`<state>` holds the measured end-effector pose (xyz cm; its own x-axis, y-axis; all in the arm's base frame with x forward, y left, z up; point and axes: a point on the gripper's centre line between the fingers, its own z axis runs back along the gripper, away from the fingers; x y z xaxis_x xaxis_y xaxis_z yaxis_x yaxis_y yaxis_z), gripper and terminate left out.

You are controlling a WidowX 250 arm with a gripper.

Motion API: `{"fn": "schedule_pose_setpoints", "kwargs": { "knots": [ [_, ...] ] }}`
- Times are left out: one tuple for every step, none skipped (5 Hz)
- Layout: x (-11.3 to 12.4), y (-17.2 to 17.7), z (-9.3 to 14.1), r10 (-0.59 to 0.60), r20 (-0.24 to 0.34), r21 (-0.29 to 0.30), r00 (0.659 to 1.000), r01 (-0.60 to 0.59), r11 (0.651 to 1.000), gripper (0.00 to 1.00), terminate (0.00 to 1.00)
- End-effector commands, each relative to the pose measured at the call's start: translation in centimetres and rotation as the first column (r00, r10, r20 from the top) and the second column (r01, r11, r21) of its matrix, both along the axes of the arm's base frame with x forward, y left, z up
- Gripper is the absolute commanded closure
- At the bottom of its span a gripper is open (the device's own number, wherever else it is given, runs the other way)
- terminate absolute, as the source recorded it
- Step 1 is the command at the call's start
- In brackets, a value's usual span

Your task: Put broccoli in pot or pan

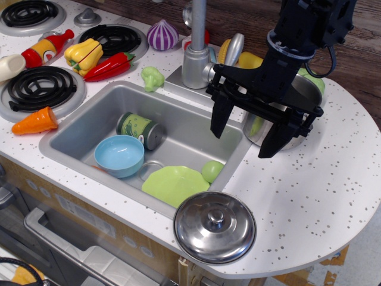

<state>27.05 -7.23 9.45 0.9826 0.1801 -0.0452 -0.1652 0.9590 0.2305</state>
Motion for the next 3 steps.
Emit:
{"fn": "schedule_pose_setpoints", "kwargs": {
  "knots": [
    [0.0,0.0,0.0,0.000,0.000,0.000,1.000,0.000,1.000,0.00,0.00],
    [0.0,4.3,0.7,-0.064,0.019,-0.003,0.998,0.064,0.998,0.00,0.00],
    [0.6,9.2,1.9,-0.101,0.043,0.029,0.994,0.100,0.995,0.00,0.00]
  ]
}}
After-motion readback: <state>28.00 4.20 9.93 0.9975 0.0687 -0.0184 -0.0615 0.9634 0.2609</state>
